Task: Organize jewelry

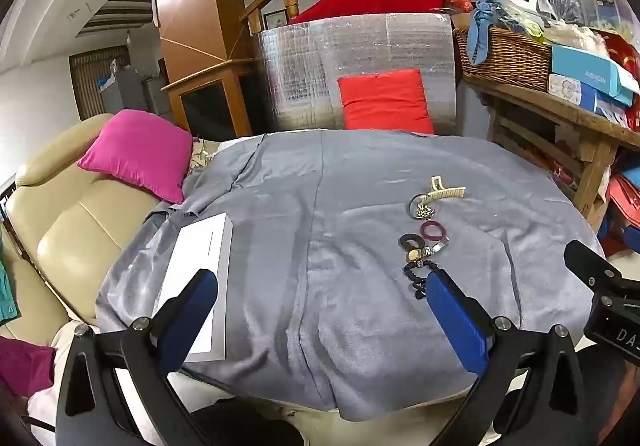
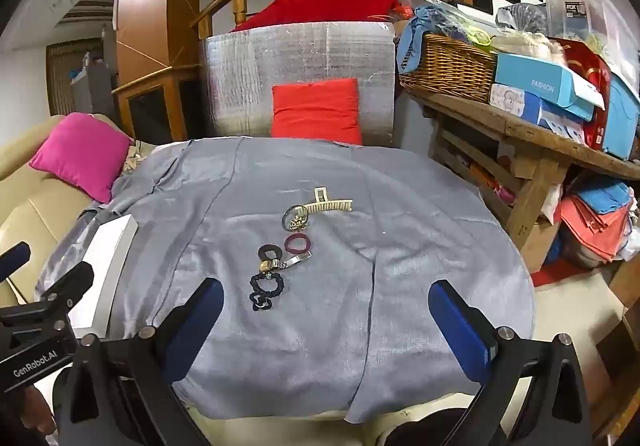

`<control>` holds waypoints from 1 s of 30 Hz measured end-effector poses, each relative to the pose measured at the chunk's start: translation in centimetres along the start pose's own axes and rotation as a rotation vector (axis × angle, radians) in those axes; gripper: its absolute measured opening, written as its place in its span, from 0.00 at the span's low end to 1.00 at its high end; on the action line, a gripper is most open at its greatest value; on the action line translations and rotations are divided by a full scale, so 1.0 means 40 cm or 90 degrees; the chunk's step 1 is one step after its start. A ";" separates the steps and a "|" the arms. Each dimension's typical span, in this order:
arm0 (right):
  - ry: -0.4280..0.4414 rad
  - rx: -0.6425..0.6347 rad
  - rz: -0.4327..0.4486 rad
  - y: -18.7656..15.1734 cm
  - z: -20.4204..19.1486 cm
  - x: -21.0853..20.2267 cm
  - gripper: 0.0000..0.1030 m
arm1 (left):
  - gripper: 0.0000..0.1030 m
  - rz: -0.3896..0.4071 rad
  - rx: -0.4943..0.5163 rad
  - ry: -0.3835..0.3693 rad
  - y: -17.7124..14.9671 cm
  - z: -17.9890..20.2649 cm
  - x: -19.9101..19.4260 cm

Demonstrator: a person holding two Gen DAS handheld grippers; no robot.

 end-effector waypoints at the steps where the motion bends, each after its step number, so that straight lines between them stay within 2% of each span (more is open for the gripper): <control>1: 0.001 0.000 0.002 0.002 -0.001 -0.001 1.00 | 1.00 -0.010 0.002 0.004 0.000 0.001 0.007; 4: 0.003 -0.004 -0.007 0.005 -0.004 0.006 1.00 | 1.00 -0.012 -0.013 0.008 0.004 -0.014 0.014; 8: 0.001 -0.013 0.013 0.017 -0.022 -0.011 1.00 | 1.00 -0.005 -0.006 0.020 0.004 -0.008 0.012; 30: -0.001 -0.017 0.004 0.013 -0.021 0.009 1.00 | 1.00 -0.011 -0.003 0.025 0.000 -0.009 0.034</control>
Point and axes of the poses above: each gripper's, at about its wrist camera, not at the fingertips, and x roughly the way its jaws point, z to its right, y to its top, the point moved 10 cm from there along x, roughly the way its jaws point, and after that the axes turned 10 degrees about -x, right-handed, at the moved point
